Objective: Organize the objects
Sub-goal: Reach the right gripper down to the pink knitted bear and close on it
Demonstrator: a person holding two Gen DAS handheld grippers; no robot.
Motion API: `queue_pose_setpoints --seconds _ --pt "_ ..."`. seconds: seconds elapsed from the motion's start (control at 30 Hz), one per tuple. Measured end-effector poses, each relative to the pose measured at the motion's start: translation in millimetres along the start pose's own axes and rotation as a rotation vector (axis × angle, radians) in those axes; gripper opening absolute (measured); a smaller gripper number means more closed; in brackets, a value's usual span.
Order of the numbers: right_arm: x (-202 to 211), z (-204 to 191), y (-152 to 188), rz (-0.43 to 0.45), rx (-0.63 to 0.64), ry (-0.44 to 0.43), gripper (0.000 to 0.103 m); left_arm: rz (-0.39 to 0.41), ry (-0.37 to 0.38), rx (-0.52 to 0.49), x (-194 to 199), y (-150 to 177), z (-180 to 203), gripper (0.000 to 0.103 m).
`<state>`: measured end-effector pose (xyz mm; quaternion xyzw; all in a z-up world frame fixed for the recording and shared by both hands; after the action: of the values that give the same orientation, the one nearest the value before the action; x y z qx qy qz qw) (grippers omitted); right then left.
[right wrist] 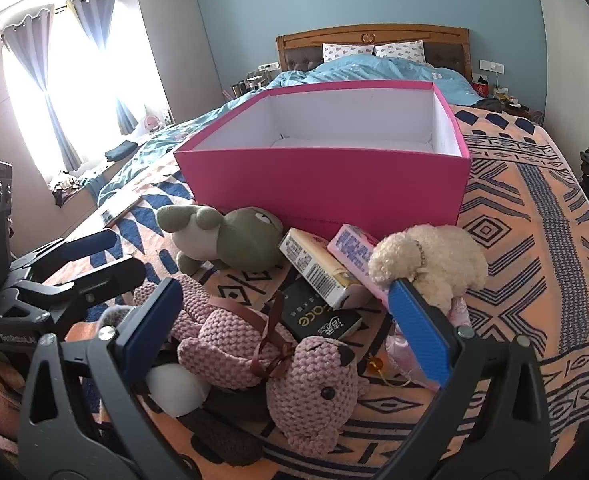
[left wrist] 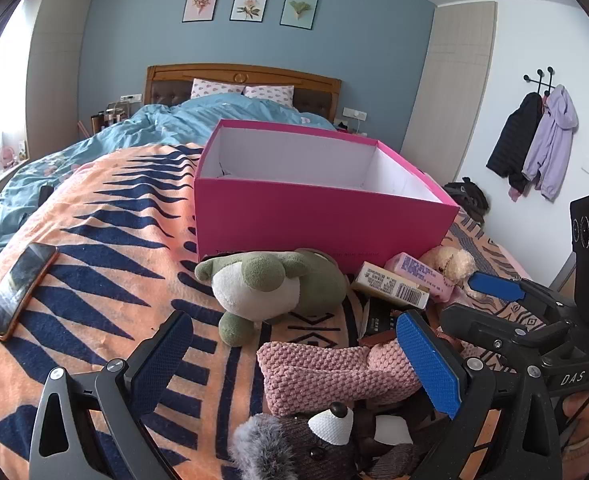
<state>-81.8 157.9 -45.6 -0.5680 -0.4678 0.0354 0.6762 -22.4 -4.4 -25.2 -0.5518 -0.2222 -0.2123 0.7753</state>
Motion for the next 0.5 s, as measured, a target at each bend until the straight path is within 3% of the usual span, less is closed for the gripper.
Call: queue_pose_setpoints --seconds 0.5 --pt "-9.4 -0.2 -6.5 -0.012 0.004 -0.030 0.103 0.000 -0.009 -0.005 -2.4 -2.7 -4.1 0.103"
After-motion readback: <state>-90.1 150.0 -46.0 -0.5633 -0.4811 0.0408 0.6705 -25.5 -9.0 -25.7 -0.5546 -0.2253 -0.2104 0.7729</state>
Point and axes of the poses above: each gripper's, at about its wrist camera, not at the fingertips, and x roughly against the way its jaws point, z to its right, y to its underside, the point moved 3 cm from there along -x, roughly the way its jaws point, and after that the axes turned 8 degrees about x, right-handed, at the moved point
